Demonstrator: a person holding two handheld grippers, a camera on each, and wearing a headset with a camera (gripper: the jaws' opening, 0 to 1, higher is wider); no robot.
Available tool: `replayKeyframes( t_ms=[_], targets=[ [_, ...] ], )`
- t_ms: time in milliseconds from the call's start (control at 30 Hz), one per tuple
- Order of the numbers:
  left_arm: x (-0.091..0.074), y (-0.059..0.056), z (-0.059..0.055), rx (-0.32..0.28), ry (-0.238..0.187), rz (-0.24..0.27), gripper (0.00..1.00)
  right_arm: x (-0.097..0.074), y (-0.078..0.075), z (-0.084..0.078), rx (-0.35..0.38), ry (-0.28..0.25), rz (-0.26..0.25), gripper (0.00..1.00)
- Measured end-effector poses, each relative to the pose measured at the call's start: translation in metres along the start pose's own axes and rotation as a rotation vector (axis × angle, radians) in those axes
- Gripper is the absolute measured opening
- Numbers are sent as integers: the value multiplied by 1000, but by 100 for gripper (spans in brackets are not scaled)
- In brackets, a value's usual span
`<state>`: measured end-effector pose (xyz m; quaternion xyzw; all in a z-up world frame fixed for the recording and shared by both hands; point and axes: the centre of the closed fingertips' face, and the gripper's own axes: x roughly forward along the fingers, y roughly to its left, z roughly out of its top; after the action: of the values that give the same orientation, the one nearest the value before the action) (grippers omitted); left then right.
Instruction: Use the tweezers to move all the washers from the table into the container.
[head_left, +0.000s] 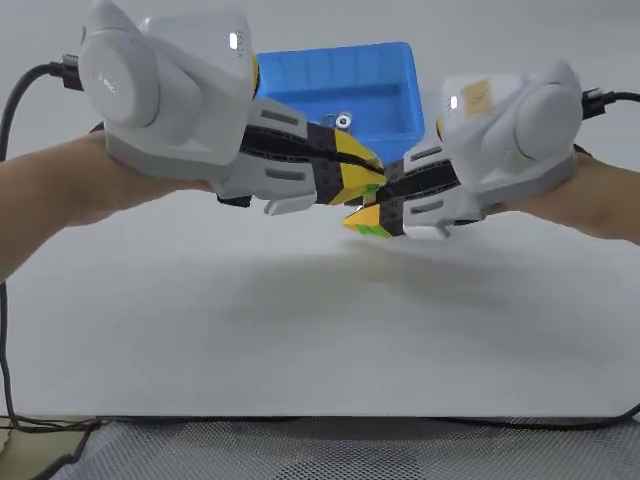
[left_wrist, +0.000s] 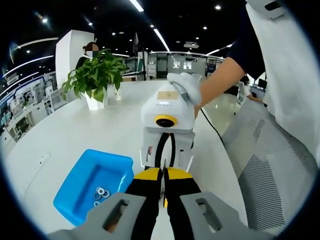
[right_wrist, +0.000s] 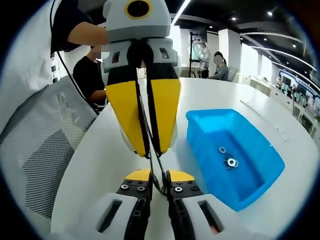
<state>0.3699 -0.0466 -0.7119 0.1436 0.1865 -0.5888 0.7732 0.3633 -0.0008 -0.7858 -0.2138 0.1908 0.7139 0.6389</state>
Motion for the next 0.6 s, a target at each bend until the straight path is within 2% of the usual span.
replayKeyframes(
  t_ms=[100, 367, 500, 600],
  targets=[
    [0, -1, 1, 11, 4, 6, 6, -1, 0, 0, -48, -1, -7, 10],
    [0, -3, 2, 19, 6, 14, 6, -1, -1, 1, -65, -21, -32, 9],
    [-1, -3, 3, -6, 6, 16, 7, -1, 0, 1, -66, -31, -32, 9],
    [-3, -5, 5, -49, -6, 11, 10, 0, 0, 2, -66, -34, -33, 9]
  ],
)
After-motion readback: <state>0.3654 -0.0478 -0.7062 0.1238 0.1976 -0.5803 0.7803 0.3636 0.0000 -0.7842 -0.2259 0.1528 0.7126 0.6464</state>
